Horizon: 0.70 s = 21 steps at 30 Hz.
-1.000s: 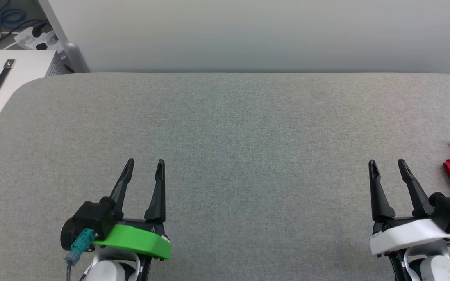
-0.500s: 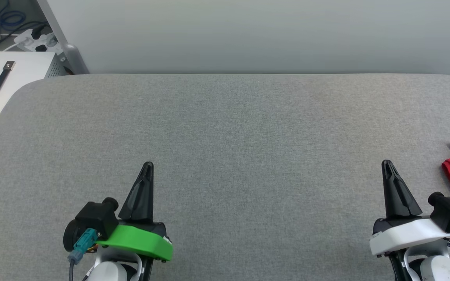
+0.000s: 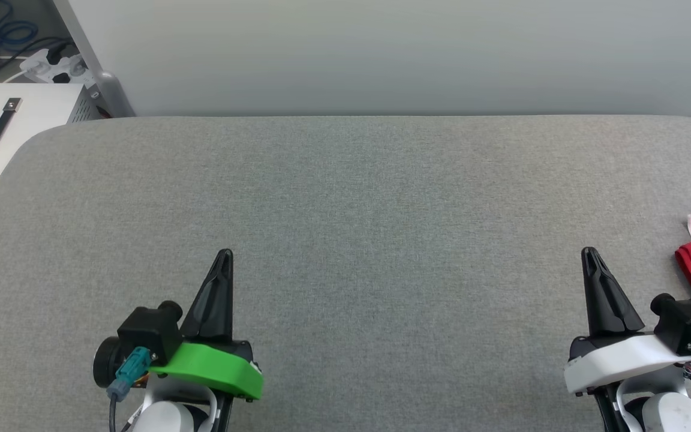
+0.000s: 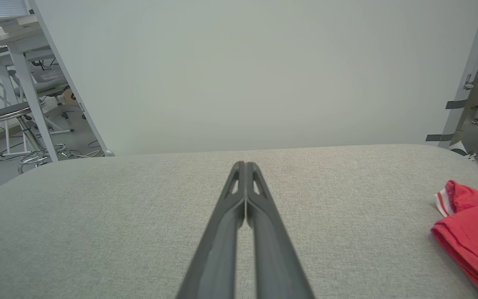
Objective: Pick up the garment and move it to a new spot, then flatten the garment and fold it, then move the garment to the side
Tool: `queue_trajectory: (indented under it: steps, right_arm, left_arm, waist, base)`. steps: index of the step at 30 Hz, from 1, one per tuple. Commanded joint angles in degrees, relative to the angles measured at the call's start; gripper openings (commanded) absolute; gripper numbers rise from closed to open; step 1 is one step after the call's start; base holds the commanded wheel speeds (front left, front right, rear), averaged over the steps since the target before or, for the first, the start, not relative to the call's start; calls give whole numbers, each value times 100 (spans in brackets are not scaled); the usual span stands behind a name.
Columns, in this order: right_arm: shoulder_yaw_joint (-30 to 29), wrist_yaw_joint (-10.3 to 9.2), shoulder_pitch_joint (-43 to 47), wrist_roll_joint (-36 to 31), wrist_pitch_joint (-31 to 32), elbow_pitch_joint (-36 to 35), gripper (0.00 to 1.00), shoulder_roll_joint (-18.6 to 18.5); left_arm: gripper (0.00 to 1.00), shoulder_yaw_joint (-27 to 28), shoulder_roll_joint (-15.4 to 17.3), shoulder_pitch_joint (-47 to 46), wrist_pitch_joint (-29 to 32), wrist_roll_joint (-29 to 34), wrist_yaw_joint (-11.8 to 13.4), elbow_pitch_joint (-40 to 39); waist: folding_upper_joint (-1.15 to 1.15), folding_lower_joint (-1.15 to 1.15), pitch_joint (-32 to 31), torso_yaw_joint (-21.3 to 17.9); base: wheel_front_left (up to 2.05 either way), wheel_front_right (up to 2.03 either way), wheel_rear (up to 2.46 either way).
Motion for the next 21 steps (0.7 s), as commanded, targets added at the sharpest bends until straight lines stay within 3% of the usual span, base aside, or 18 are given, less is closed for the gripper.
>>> queue_trajectory:
  steps: [1,21]
  right_arm:
    - [-5,-1,38,-65,33,-38,0,14]
    - [-16,-2,77,-300,251,-115,0,76]
  left_arm:
    - [0,41,-9,40,35,69,37,-40]
    - [0,125,-15,78,265,293,152,-113]
  waist:
    - [0,0,-4,-3]
    - [0,0,-52,-40]
  base:
    - [0,0,0]
    - [0,0,0]
